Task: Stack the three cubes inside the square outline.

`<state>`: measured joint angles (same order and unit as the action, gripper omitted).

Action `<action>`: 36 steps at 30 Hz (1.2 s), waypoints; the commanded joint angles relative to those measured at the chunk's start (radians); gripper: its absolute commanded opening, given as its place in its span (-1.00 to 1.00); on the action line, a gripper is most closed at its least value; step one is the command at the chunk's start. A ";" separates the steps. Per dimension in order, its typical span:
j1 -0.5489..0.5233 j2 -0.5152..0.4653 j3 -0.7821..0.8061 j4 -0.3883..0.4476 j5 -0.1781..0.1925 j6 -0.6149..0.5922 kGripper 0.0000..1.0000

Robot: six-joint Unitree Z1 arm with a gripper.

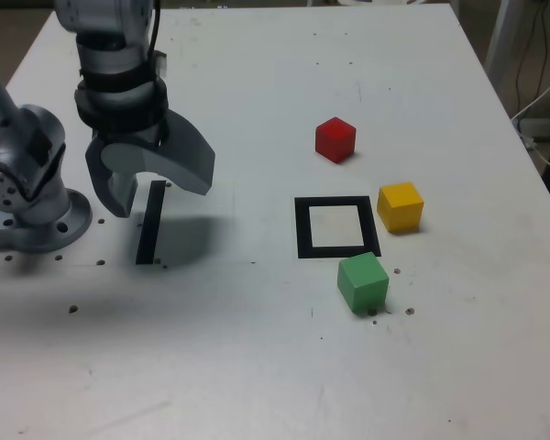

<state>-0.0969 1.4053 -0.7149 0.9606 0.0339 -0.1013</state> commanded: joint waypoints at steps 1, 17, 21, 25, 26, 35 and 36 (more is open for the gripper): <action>-0.001 0.000 0.002 0.002 0.001 0.002 1.00; -0.001 0.000 0.001 0.003 0.000 0.002 1.00; -0.001 -0.001 -0.005 0.003 -0.002 0.002 1.00; -0.001 0.002 -0.038 0.004 -0.005 0.011 1.00; -0.001 0.006 -0.050 0.004 -0.007 0.016 1.00; -0.001 0.083 -0.150 0.036 -0.012 0.045 1.00; -0.001 0.090 -0.168 0.050 -0.010 0.045 1.00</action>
<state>-0.0969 1.4809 -0.8567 0.9897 0.0191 -0.0576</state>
